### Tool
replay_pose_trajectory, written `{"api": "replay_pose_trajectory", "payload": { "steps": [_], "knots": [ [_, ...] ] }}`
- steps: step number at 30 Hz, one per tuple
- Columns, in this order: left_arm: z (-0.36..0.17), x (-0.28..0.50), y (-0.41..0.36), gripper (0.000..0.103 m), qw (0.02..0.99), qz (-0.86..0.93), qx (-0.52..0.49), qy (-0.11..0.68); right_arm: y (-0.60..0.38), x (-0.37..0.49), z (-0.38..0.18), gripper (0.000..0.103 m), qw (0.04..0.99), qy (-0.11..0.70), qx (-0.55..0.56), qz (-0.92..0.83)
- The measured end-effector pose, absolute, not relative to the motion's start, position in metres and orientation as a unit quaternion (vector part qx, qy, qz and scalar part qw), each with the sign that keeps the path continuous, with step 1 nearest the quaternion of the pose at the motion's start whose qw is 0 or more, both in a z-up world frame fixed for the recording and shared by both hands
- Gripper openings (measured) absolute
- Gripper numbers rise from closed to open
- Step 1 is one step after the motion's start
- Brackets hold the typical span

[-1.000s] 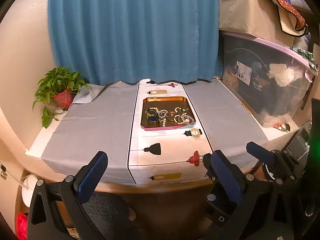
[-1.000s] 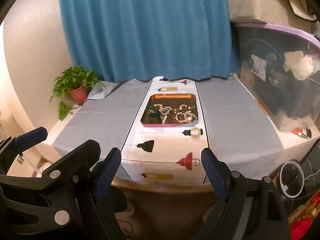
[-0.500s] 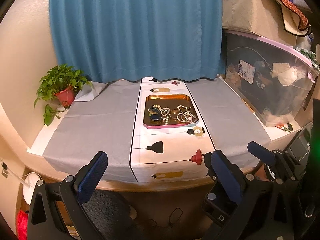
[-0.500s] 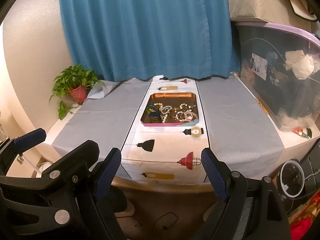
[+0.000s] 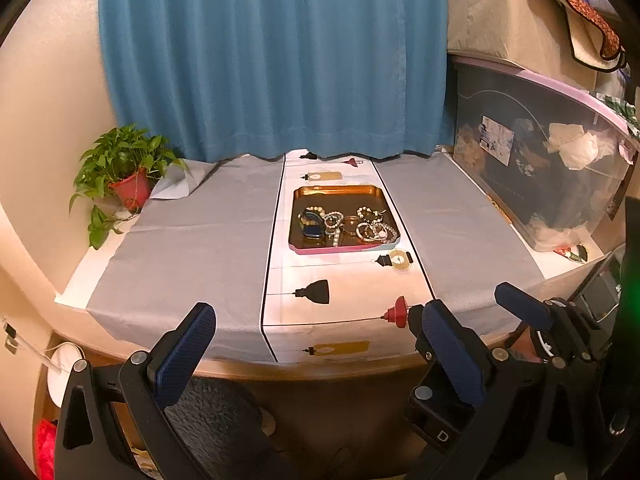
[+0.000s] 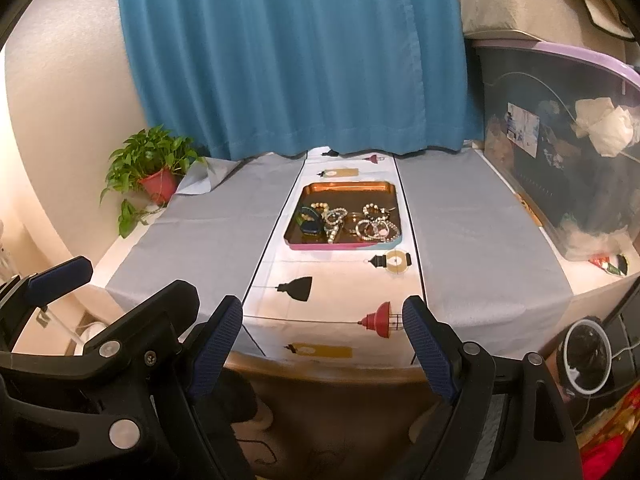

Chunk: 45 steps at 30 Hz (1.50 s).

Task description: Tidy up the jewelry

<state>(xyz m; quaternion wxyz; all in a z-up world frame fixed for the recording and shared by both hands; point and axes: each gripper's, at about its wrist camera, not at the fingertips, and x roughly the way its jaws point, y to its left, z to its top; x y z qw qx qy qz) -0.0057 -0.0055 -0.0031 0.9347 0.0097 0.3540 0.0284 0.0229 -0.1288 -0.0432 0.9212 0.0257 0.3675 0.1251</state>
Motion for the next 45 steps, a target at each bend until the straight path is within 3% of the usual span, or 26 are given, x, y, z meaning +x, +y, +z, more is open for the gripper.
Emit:
{"api": "replay_pose_trajectory", "payload": {
  "steps": [45],
  "knots": [
    [-0.006,-0.009,0.0002,0.103,0.934,0.029,0.015,0.356,-0.1238,0.0221,-0.0513,0.082,0.921,0.365,0.027,0.131]
  ]
}}
